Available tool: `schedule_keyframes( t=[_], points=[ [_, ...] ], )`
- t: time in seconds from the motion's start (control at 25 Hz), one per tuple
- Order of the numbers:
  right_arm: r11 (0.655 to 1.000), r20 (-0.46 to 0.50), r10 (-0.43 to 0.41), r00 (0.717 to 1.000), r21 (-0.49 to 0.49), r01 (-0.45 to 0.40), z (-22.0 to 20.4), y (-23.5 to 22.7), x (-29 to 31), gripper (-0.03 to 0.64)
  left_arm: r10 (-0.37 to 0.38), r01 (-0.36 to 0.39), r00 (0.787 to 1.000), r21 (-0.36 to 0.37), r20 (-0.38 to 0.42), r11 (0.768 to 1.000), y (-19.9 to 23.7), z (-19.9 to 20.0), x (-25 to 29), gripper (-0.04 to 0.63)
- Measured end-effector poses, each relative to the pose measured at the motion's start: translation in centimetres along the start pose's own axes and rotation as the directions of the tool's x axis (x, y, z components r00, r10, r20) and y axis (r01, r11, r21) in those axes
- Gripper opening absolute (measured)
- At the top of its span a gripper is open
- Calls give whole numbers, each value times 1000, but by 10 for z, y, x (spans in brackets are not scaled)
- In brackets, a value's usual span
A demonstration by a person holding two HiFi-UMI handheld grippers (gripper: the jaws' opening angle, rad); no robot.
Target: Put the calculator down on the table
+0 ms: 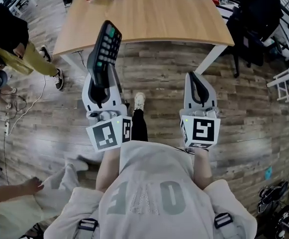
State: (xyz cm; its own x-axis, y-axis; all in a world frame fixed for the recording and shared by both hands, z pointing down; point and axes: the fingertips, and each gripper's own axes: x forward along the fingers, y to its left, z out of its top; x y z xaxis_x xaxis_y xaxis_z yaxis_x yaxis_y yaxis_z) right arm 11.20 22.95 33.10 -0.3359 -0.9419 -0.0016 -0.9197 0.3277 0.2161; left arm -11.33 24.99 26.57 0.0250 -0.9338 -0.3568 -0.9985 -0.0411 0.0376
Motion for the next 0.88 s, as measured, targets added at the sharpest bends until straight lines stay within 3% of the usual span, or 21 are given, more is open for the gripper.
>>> schedule_keyframes(
  t=[0.64, 0.88],
  points=[
    [999, -4, -25, 1000, -39, 25, 46, -29, 299, 20, -5, 7, 1000, -72, 25, 997, 96, -64, 286, 123],
    [999, -20, -40, 999, -11, 40, 53, -41, 384, 20, -38, 37, 999, -74, -6, 997, 116, -89, 369, 123]
  ],
)
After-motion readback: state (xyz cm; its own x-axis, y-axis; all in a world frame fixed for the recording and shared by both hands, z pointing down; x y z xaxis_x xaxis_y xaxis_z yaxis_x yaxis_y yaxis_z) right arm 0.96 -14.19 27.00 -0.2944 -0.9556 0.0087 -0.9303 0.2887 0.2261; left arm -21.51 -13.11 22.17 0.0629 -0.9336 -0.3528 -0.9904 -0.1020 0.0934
